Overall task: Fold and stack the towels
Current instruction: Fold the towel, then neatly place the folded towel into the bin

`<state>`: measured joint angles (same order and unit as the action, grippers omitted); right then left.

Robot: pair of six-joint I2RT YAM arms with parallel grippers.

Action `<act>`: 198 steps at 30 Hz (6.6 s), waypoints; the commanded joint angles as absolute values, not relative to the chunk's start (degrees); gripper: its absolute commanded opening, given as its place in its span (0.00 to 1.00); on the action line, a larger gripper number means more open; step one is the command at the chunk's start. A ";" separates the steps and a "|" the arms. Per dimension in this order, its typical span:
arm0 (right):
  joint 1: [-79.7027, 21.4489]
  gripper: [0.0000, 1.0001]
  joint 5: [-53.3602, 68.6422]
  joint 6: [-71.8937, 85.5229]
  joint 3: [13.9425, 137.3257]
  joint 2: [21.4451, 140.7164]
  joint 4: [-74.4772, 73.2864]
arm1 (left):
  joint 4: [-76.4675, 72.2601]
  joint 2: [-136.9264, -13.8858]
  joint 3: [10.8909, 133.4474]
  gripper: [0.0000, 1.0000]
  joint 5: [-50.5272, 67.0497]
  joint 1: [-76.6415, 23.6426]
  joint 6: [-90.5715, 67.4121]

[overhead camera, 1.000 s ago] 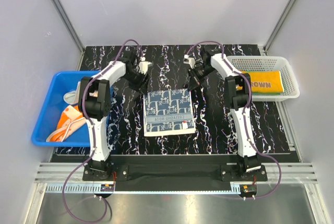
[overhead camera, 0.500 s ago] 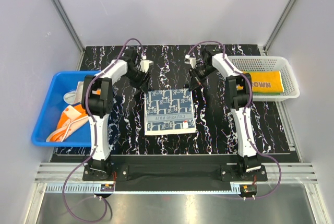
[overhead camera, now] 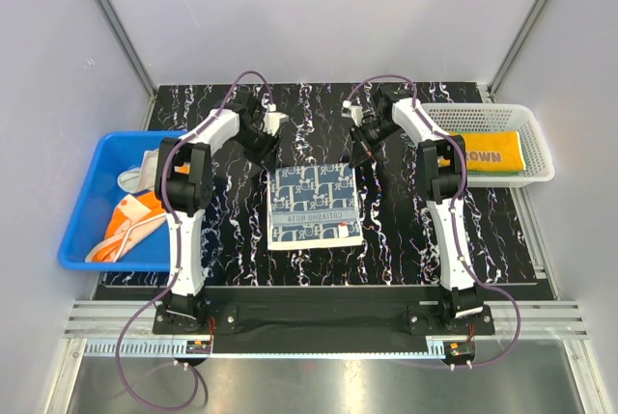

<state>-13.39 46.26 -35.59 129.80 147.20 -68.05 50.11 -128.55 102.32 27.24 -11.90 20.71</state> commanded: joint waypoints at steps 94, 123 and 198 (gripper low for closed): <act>-26.28 0.32 24.79 21.08 51.77 95.36 -17.76 | 23.04 -84.90 53.19 0.35 16.00 -30.59 -19.76; -25.75 0.68 11.17 24.35 55.73 93.25 -20.22 | 20.83 -84.72 47.03 0.39 10.73 -32.96 -28.83; 19.06 0.00 16.26 -10.98 130.43 125.07 -71.37 | 40.26 -78.49 64.16 0.49 -13.89 -29.71 -14.59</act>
